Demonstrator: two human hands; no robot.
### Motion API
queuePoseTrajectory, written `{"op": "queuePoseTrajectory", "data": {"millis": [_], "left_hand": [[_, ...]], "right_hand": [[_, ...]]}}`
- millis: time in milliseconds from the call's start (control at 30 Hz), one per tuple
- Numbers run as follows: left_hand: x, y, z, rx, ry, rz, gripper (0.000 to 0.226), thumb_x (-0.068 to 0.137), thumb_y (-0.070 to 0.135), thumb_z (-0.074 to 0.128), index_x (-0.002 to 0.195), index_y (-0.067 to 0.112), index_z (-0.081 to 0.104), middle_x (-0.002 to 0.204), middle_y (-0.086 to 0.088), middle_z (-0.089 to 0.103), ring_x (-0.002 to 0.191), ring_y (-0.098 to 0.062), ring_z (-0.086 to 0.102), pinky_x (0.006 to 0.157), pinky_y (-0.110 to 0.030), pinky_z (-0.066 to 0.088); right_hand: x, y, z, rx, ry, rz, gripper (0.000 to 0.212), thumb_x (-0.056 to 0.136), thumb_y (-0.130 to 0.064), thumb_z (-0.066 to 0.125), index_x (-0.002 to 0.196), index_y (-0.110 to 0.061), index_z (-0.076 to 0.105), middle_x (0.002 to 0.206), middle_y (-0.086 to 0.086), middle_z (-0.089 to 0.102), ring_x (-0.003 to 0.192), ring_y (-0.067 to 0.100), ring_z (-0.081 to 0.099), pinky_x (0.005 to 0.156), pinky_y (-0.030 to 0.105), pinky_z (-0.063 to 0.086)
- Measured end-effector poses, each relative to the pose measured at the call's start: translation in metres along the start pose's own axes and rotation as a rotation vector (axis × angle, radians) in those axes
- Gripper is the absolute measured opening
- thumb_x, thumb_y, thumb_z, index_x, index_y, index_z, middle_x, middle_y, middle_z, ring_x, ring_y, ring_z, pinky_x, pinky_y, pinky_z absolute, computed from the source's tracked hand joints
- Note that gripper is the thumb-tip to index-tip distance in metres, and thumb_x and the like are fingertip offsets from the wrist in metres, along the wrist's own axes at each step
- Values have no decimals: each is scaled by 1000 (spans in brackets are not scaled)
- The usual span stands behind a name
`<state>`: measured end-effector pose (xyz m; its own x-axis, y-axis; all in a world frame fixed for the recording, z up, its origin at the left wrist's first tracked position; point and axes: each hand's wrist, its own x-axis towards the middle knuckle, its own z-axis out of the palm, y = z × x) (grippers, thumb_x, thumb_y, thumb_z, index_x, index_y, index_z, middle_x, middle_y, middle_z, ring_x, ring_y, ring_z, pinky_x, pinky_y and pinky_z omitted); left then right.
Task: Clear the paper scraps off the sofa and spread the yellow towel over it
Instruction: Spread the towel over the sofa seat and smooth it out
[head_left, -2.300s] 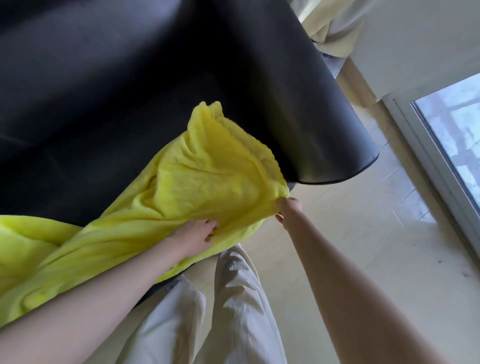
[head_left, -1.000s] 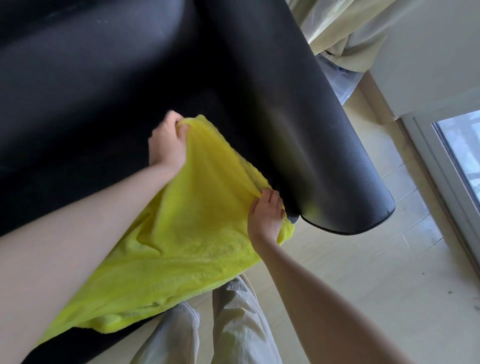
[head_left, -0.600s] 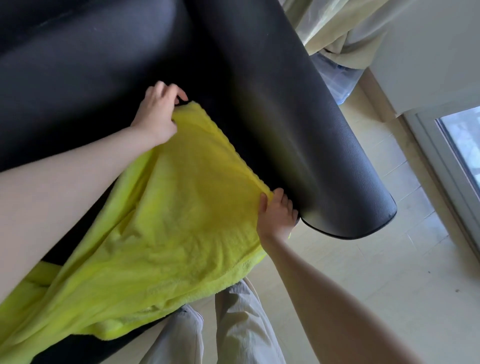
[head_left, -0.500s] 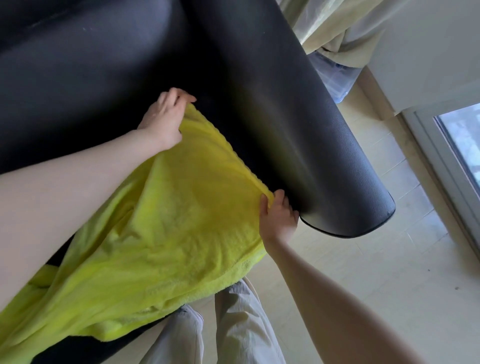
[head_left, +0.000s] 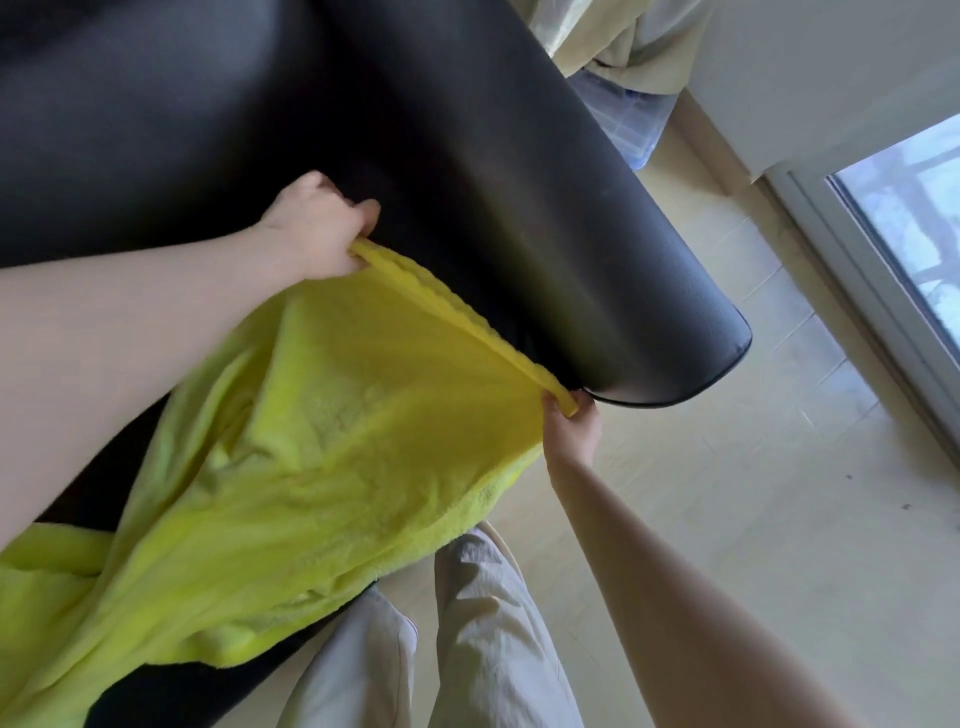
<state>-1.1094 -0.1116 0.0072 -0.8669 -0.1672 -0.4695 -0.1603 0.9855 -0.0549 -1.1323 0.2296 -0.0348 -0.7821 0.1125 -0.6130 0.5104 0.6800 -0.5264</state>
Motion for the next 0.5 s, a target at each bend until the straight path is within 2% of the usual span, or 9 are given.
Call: {"op": "queuePoseTrajectory", "data": {"millis": [67, 133, 200, 267, 333, 433, 500], "left_hand": [[-7, -10, -1, 132, 8, 37, 39, 81, 55, 48, 101, 22, 53, 75, 1, 62, 95, -22, 62, 107, -34, 26], [-14, -18, -5, 369, 23, 65, 41, 80, 61, 42, 98, 28, 58, 83, 8, 66, 93, -14, 62, 103, -33, 26], [-18, -24, -13, 459, 18, 61, 36, 80, 54, 43, 98, 28, 61, 93, 10, 64, 94, -13, 59, 93, -33, 31], [-18, -26, -25, 398, 44, 54, 34, 78, 43, 51, 106, 26, 62, 99, 4, 63, 97, -19, 58, 84, -32, 33], [-15, -24, -35, 267, 82, 35, 36, 75, 30, 58, 110, 20, 65, 103, -4, 61, 101, -27, 56, 81, -34, 36], [-10, -16, -45, 186, 161, -52, 26, 72, 15, 60, 96, 10, 71, 102, -12, 56, 101, -32, 48, 84, -40, 37], [-7, -10, -47, 174, 192, -114, 23, 74, 12, 61, 93, 5, 71, 103, -15, 53, 102, -33, 44, 87, -42, 35]], "right_hand": [[-5, 3, -4, 116, 54, 73, 21, 91, -21, 56, 111, -16, 53, 100, -3, 53, 99, 21, 53, 88, 34, 45], [-11, 8, -9, 181, 99, 96, 13, 93, -16, 53, 106, -15, 50, 94, -3, 51, 97, 21, 51, 84, 31, 42], [-15, 10, -11, 169, 139, 85, 10, 94, -12, 50, 103, -11, 50, 94, 3, 51, 90, 20, 49, 77, 29, 40], [-19, 11, -13, 112, 183, 91, 6, 94, -10, 47, 99, -7, 48, 90, 4, 49, 84, 21, 47, 70, 28, 36], [-23, 14, -13, 82, 197, 121, 12, 94, -9, 45, 104, -4, 50, 90, 4, 47, 82, 22, 47, 70, 28, 35], [-24, 19, -8, 37, 140, 152, 18, 94, -14, 47, 108, -4, 54, 97, 9, 56, 97, 30, 57, 73, 29, 38], [-23, 18, -4, 35, 118, 182, 26, 95, -16, 48, 118, -6, 55, 112, 11, 59, 108, 30, 56, 83, 32, 42]]}}
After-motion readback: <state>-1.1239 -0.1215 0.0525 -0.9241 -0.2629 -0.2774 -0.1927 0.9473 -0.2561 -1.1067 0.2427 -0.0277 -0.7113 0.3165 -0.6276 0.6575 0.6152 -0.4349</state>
